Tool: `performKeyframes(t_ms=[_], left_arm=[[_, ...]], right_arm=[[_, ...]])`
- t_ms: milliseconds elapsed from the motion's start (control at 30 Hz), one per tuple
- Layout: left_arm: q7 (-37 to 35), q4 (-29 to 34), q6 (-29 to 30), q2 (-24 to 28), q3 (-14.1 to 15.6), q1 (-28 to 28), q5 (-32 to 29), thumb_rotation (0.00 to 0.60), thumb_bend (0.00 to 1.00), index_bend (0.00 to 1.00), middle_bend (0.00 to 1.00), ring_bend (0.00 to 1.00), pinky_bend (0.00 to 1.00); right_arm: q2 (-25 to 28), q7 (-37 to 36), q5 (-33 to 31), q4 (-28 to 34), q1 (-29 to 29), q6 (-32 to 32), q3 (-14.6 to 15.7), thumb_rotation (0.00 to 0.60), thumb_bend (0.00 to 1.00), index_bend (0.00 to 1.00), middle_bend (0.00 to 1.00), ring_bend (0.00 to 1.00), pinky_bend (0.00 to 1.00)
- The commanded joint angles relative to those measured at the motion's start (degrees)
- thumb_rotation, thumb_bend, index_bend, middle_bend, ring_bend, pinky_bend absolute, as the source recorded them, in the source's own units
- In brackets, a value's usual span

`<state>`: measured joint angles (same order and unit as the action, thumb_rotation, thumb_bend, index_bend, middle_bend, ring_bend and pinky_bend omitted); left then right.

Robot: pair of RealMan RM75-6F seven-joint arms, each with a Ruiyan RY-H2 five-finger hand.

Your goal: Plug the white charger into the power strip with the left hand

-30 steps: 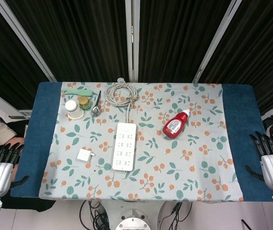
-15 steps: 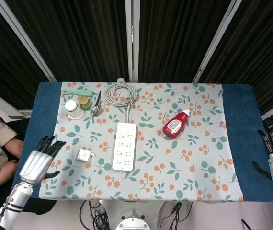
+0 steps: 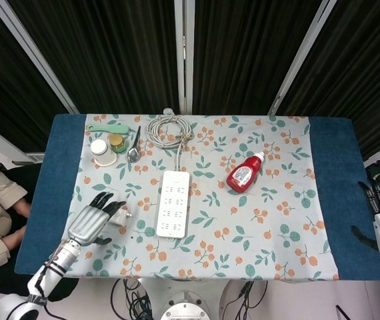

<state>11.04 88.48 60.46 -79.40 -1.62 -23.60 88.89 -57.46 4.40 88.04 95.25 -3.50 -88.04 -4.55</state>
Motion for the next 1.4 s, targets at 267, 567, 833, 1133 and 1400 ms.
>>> performKeyframes(t_ms=[267, 567, 833, 1133, 1400], left_arm=[[1.4, 0.0, -0.3, -0.7, 0.8, -0.4, -2.4, 0.6, 0.02, 0.11, 0.26, 0.02, 0.0], [1.4, -0.9, -1.6, -1.3, 1.4, -0.9, -4.7, 0.6, 0.02, 0.1, 0.25, 0.02, 0.0], [-0.7, -3.6, -2.6, -3.2, 0.3, -2.4, -6.1, 0.6, 0.02, 0.1, 0.26, 0.02, 0.0], [-3.8, -5.8, -5.3, -4.0, -1.5, -4.8, -8.8, 0.6, 0.02, 0.1, 0.29, 0.02, 0.0], [-5.1, -6.9, -1.2, -5.5, -2.7, -4.3, -8.9, 0.6, 0.02, 0.15, 0.32, 0.07, 0.0]], right_arm=[[-0.1, -0.4, -0.3, -0.3, 0.2, 0.0, 0.0, 0.6, 0.09, 0.0, 0.02, 0.0, 0.0], [-0.3, -0.8, -0.3, -0.6, 0.3, -0.1, 0.2, 0.6, 0.09, 0.0, 0.02, 0.0, 0.0], [-0.5, -1.1, -0.4, -0.9, 0.6, -0.3, 0.3, 0.6, 0.09, 0.0, 0.02, 0.0, 0.0], [-0.9, -1.9, -0.6, -1.5, 0.8, -0.5, 0.2, 0.6, 0.09, 0.0, 0.02, 0.0, 0.0], [-1.1, -2.3, -0.9, -2.0, 0.8, -0.3, 0.2, 0.6, 0.09, 0.0, 0.02, 0.0, 0.0]])
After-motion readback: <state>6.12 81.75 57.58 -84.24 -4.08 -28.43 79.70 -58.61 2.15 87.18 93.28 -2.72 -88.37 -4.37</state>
